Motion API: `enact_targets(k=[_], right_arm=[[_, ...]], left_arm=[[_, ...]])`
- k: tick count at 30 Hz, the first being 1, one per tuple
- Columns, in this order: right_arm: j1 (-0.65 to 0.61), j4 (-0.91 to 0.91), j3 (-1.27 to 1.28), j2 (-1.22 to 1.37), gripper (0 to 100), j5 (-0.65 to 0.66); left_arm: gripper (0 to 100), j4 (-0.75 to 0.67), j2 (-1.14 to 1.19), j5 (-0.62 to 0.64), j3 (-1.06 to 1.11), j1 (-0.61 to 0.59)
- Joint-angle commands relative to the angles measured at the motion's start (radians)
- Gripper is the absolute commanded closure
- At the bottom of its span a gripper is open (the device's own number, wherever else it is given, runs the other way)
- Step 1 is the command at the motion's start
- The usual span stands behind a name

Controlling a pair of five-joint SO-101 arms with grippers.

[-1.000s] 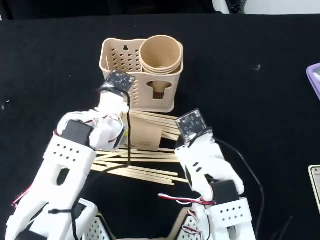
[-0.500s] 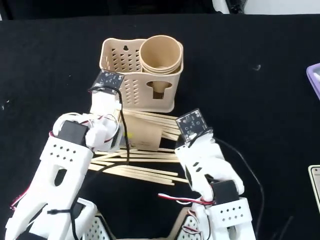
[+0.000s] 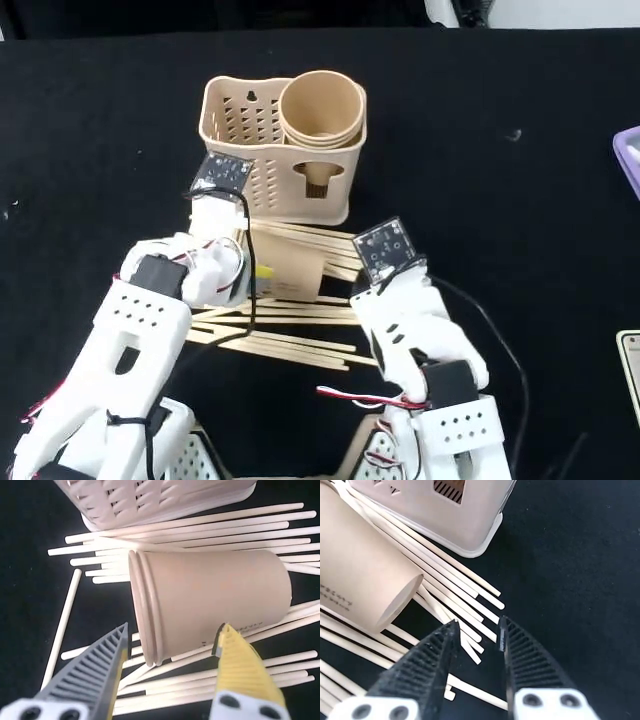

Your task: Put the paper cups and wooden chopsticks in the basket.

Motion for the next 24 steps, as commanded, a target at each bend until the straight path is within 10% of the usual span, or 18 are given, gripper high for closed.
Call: enact_targets(k=[1,14,24], right_arm=[[0.017,0.0,-0.002,-0.013,86.2,-0.002],[0.017,0.0,-0.002,-0.013,86.1,-0.002],[0.017,0.0,-0.002,-0.013,86.1,-0.002]], left_arm=[[71,-0.06,-0.012,0.008,0.004,0.018],[72,-0.141,-0.017,0.012,0.077,0.105],[93,-0.14,-0.025,0.014,0.077,0.234]])
